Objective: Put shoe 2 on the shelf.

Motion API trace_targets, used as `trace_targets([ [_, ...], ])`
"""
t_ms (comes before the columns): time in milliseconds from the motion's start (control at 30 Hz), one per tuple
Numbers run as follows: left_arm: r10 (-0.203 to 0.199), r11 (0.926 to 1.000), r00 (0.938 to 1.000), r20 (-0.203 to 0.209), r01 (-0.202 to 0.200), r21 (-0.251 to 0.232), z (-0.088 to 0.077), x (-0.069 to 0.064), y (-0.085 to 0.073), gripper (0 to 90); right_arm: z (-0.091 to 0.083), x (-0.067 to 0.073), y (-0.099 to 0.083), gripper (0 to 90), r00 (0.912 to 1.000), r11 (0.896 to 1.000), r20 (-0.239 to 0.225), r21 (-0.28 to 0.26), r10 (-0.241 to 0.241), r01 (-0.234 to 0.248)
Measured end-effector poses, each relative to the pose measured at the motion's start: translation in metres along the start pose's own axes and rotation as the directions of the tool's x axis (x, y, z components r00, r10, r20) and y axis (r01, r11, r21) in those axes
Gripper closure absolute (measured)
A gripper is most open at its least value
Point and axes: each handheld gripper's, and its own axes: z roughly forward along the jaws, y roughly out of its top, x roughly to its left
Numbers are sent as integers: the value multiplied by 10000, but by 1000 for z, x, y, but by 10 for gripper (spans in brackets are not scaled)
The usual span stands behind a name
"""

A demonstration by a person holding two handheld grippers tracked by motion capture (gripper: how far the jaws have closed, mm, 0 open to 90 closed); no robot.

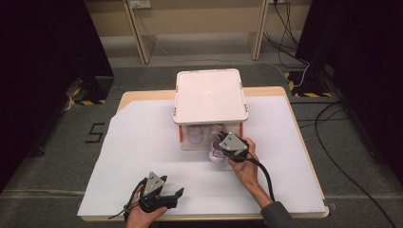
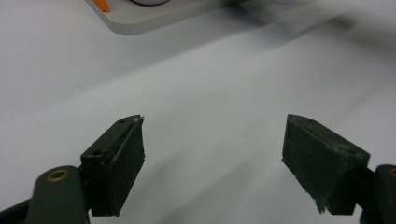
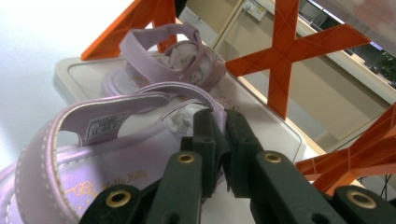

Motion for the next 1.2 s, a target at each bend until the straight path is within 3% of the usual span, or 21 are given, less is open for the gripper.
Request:
trace_targets([
  [400, -4, 10000, 10000, 1, 4, 10, 0, 0, 0, 204, 12, -2, -5, 834, 9999, 10000, 124, 45, 17, -18],
  [533, -4, 10000, 10000, -2, 4, 1, 0, 0, 0, 204, 13, 0, -3, 756, 9998, 9999, 130, 5, -132, 132],
  [633, -23, 10000, 10000, 12, 23, 0, 0, -1, 0, 204, 11, 2, -2, 661, 9993, 9995, 184, 14, 330, -330],
  [767, 7, 10000, 10000, 19, -7, 21, 0, -1, 0, 204, 7, 0, -1, 600, 9964, 9963, -58, -112, 846, -847],
  [900, -17, 10000, 10000, 9, 17, 8, 0, -1, 0, 204, -4, -1, 1, 555, 9885, 9885, -298, -253, 1484, -1492],
  [1067, 30, 10000, 10000, 29, -30, -38, -1, -1, 1, 204, -15, -4, 3, 478, 9668, 9688, -876, -428, 2399, -2442],
  [1200, 11, 10000, 10000, 29, -11, -12, 0, -1, 1, 204, -29, -1, 4, 422, 9563, 9626, -1275, -318, 2630, -2690],
])
